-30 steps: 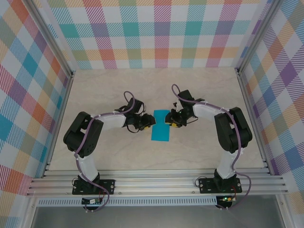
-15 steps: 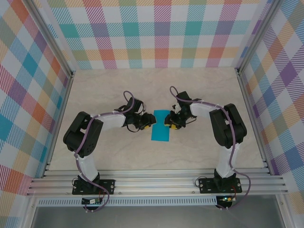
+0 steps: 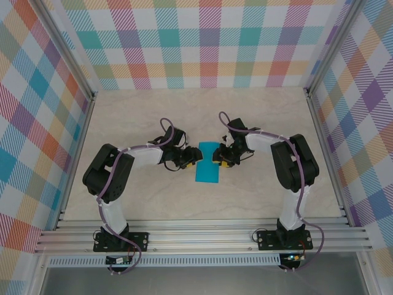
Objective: Fold a paper plane with a square sheet of paper (pick it up from the middle)
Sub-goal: Fold the square sheet of paper in half at the center of the table.
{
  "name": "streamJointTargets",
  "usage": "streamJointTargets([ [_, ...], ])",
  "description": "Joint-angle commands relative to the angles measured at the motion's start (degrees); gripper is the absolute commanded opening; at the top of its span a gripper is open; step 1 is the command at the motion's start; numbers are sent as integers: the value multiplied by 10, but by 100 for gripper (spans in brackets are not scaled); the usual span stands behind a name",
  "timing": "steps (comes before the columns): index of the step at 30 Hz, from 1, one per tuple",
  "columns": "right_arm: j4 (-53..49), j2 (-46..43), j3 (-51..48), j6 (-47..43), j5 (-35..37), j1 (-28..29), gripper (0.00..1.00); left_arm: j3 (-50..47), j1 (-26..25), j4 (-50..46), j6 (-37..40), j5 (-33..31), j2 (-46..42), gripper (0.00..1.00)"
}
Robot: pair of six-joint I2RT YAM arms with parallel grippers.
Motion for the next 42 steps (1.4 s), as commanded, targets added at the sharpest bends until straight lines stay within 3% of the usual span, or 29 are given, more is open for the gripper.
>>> streamJointTargets([
  [1,-7,-29,1,-8,-5,3,37,12,6,-13,4,10,12,49],
  [22,11,6,-19,-11,-9,3,38,15,4,-9,-1,19,17,51],
  [33,17,-47,-11,-7,-18,4,38,11,5,-17,1,9,11,51],
  [42,39,-19,-19,4,-35,3,37,14,4,-12,-1,18,16,51],
])
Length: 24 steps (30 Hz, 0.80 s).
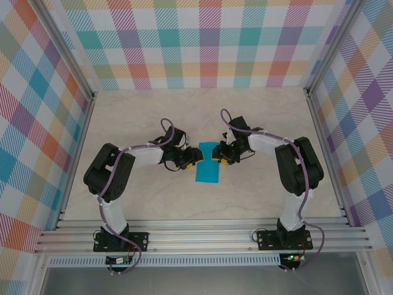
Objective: Fold a paper plane with a square sheet of paper (pick it up from the middle)
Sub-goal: Fold the square sheet of paper in half at the center of the table.
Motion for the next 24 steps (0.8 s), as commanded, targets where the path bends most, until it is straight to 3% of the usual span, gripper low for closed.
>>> streamJointTargets([
  [1,8,17,-5,5,-15,3,37,13,4,-10,-2,10,11,51],
  [11,-5,37,-29,-8,34,3,37,20,1,-18,-2,15,13,52],
  [24,-2,44,-30,-11,32,2,34,-7,-10,-36,-24,5,-23,55],
])
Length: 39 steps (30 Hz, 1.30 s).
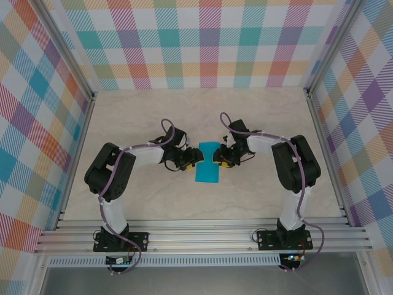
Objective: Fold a paper plane with a square sheet of paper (pick it up from the middle)
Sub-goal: Fold the square sheet of paper in half at the center of the table.
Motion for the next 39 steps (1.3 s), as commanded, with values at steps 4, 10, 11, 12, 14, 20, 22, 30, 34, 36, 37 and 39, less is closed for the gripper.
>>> streamJointTargets([
  [4,-10,15,-20,-11,12,3,34,-31,-8,-20,-20,-10,-57,56],
  [10,-14,-34,7,-18,-14,3,35,-31,-8,-24,-16,-21,-57,56],
  [11,-15,-38,13,-17,-20,3,35,-30,-8,-21,-16,-20,-54,56],
  [12,-13,-40,15,-15,-24,3,35,-29,-8,-21,-17,-18,-52,56],
  [14,1,-42,14,-7,-45,4,34,-27,-8,-18,-19,-19,-50,56],
  [20,15,-26,4,5,-50,5,34,-25,-8,-19,-15,-17,-51,56],
  [22,17,-18,0,5,-46,5,34,-25,-8,-16,-16,-12,-48,56],
  [30,18,4,-17,1,-20,4,34,-21,-8,-5,-20,9,-39,57],
  [34,19,4,-20,0,-18,4,34,-21,-8,-7,-19,6,-39,57],
  [36,15,4,-20,-2,-13,3,34,-21,-8,-7,-20,6,-39,57],
  [37,15,4,-21,-2,-12,3,34,-22,-8,-7,-20,6,-40,57],
  [39,17,4,-22,-2,-13,3,34,-21,-8,-9,-20,7,-41,57],
])
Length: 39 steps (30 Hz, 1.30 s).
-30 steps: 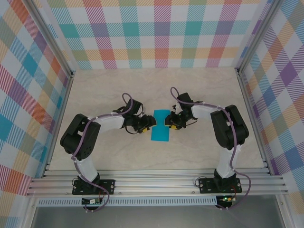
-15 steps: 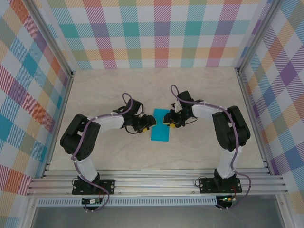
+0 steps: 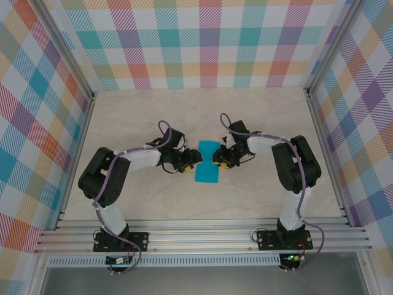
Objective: Fold a paper plane with a square sheet of paper (pick it up from the middle)
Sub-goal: Fold the square sheet of paper in half at the center of the table.
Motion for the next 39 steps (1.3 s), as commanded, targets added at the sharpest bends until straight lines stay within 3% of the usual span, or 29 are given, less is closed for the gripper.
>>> streamJointTargets([
  [1,4,10,-11,-4,8,2,34,8,-3,-1,-2,13,4,58],
  [7,4,14,-14,-4,9,2,34,17,-5,-29,-6,28,5,58],
  [14,1,16,-14,-7,14,2,34,-27,-22,5,-72,39,-32,57],
  [26,-2,14,-14,-11,17,2,35,-41,-46,-23,-60,-1,-32,58],
  [39,-5,10,-16,-12,17,2,35,-49,-47,52,-79,20,-15,58],
])
